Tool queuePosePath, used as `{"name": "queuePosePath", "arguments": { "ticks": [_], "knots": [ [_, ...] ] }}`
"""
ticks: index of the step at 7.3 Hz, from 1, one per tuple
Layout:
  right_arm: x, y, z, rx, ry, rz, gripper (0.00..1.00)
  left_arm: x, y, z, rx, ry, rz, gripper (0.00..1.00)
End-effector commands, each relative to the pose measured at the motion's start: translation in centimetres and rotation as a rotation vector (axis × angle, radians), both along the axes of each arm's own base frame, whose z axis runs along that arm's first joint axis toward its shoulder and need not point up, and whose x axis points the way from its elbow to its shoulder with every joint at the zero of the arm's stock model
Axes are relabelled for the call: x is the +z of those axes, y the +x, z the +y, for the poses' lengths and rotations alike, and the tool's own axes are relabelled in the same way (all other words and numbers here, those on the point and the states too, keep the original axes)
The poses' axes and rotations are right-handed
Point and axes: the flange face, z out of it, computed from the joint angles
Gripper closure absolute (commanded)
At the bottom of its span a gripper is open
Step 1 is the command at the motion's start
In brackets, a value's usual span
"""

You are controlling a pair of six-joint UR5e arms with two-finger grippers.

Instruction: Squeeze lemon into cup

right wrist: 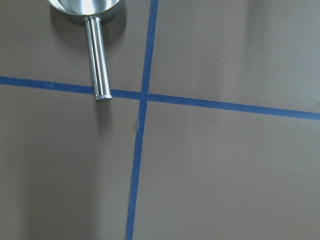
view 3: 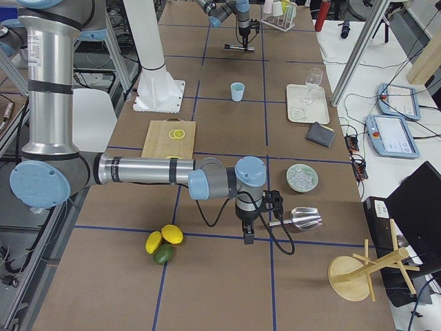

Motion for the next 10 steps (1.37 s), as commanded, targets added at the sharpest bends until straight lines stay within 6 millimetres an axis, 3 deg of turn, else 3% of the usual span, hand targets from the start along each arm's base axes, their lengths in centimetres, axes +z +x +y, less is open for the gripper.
{"name": "queuePosePath", "arguments": {
  "ticks": [1, 3, 4, 5, 7, 8, 9, 10],
  "knots": [
    [-0.1, 0.0, 0.0, 0.001, 0.002, 0.0, 0.0, -0.4, 0.4, -0.1, 0.004, 0.007, 0.001, 0.0],
    [-0.1, 0.0, 0.0, 0.001, 0.002, 0.0, 0.0, -1.8, 0.2, -0.1, 0.016, 0.035, 0.018, 0.0],
    [-0.1, 0.1, 0.0, 0.004, 0.001, 0.0, 0.0, -3.2, -0.8, 0.0, 0.082, 0.109, 0.022, 0.0],
    [-0.1, 0.1, 0.0, 0.003, 0.001, -0.002, 0.0, -3.4, -5.8, -2.5, 0.121, 0.211, -0.019, 0.0],
    [0.0, 0.0, 0.0, 0.003, -0.003, -0.002, 0.0, -1.9, -19.9, -7.2, 0.213, 0.297, -0.105, 0.0],
    [0.0, 0.0, 0.0, 0.003, -0.003, -0.002, 0.0, -0.6, -27.3, -8.2, 0.245, 0.316, -0.174, 0.0],
    [0.0, 0.0, 0.1, 0.003, -0.003, -0.003, 0.0, 0.8, -33.4, -8.0, 0.241, 0.295, -0.154, 0.0],
    [0.0, 0.0, 0.1, 0.003, -0.003, -0.003, 0.0, 4.4, -37.2, -6.3, 0.203, 0.208, -0.069, 0.0]
  ]
}}
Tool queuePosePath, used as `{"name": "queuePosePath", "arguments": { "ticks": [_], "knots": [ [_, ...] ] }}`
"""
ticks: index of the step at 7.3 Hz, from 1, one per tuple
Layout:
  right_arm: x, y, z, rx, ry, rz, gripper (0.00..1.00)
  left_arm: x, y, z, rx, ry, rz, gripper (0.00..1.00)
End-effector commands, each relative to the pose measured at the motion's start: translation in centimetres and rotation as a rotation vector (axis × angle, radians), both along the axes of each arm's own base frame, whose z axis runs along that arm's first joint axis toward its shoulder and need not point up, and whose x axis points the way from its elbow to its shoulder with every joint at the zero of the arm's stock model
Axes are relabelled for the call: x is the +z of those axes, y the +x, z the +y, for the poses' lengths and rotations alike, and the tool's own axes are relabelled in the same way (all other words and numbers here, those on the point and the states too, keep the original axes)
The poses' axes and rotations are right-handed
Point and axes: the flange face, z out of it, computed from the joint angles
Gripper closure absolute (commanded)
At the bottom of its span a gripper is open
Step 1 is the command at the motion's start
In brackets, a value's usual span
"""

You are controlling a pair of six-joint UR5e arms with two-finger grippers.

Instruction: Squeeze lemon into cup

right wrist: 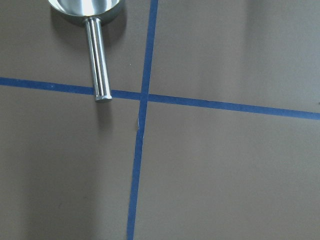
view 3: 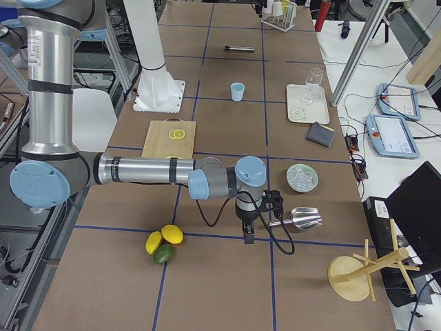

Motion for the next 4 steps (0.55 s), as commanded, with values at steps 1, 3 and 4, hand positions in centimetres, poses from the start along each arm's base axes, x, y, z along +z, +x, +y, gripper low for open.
{"name": "queuePosePath", "arguments": {
  "ticks": [1, 3, 4],
  "knots": [
    [0.1, 0.0, 0.0, 0.0, -0.002, 0.0, 0.0, 7.4, -6.8, 4.8, -0.025, -0.16, 0.144, 0.0],
    [0.1, 0.0, 0.0, 0.0, -0.002, -0.002, 0.0, 11.0, -8.0, 7.8, -0.052, -0.239, 0.179, 0.0],
    [0.1, 0.0, 0.0, 0.0, -0.002, -0.002, 0.0, 11.5, -8.5, 8.3, -0.062, -0.244, 0.179, 0.0]
  ]
}}
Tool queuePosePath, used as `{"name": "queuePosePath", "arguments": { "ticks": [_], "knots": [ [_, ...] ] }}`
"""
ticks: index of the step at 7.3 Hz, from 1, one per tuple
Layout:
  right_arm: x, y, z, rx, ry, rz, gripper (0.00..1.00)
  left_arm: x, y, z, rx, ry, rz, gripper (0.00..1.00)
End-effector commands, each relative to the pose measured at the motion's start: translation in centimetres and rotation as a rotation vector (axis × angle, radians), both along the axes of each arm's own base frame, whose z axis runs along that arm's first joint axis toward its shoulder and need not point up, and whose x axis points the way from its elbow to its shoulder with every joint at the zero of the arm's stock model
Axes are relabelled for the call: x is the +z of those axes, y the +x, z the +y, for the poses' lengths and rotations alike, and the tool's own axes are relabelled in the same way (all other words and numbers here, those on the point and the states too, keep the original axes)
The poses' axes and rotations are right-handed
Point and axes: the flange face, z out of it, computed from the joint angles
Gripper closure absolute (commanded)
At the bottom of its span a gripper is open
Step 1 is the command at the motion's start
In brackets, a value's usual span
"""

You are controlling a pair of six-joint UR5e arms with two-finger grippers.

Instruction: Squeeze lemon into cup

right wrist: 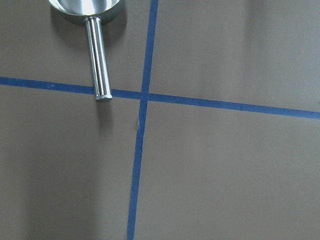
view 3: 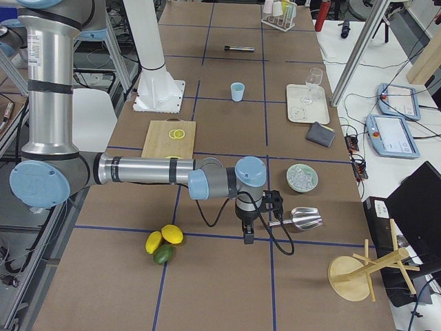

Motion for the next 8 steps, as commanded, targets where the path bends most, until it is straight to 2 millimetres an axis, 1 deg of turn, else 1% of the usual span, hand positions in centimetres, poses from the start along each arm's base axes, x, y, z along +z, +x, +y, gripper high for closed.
{"name": "queuePosePath", "arguments": {
  "ticks": [1, 2, 5, 7, 8],
  "knots": [
    [0.07, -0.01, 0.08, 0.0, -0.002, -0.002, 0.0, 1.73, -1.01, 2.11, -0.02, -0.03, 0.009, 0.0],
    [0.14, -0.01, 0.09, 0.0, -0.003, -0.001, 0.0, 1.92, -1.01, 2.53, 0.003, -0.024, 0.006, 0.0],
    [0.07, -0.01, 0.08, 0.0, -0.002, -0.002, 0.0, 2.12, -0.81, 2.45, 0.005, -0.07, 0.005, 0.0],
    [0.26, -0.01, 0.37, 0.001, -0.008, -0.004, 0.0, 1.78, -0.79, 2.3, 0.005, -0.056, 0.008, 0.0],
    [0.46, 0.21, 0.62, 0.004, -0.011, -0.005, 0.0, 1.26, -0.8, 1.96, 0.007, -0.042, 0.008, 0.0]
  ]
}}
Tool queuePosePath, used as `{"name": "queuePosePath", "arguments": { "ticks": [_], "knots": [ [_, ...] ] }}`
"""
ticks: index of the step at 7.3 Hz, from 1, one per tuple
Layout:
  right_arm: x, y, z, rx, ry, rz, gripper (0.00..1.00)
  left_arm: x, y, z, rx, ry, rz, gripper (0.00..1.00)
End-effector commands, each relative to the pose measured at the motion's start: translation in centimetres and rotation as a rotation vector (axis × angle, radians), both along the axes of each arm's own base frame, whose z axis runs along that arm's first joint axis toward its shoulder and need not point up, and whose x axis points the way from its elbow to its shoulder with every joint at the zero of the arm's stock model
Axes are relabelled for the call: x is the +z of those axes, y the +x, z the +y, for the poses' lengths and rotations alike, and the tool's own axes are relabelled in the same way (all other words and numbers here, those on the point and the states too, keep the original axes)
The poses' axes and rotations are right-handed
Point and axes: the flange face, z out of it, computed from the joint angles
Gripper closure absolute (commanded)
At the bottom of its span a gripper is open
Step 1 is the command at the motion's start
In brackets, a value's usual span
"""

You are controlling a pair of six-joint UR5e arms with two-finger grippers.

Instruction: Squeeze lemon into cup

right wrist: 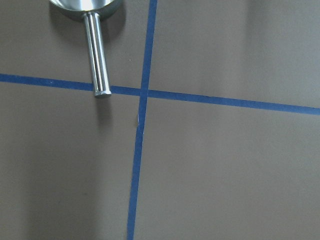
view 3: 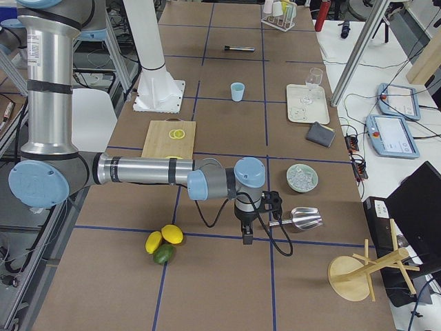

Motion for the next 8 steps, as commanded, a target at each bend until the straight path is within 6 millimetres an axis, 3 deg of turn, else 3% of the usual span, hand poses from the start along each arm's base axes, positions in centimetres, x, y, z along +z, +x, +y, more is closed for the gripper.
{"name": "queuePosePath", "arguments": {
  "ticks": [1, 8],
  "knots": [
    [0.31, 0.32, 0.4, 0.006, -0.007, -0.001, 0.0, -0.92, 0.02, -0.29, 0.002, 0.022, 0.002, 0.0],
    [0.26, 0.46, 0.59, 0.01, -0.01, -0.021, 0.0, -1.15, 0.07, -0.4, 0.003, 0.028, 0.0, 0.0]
  ]
}}
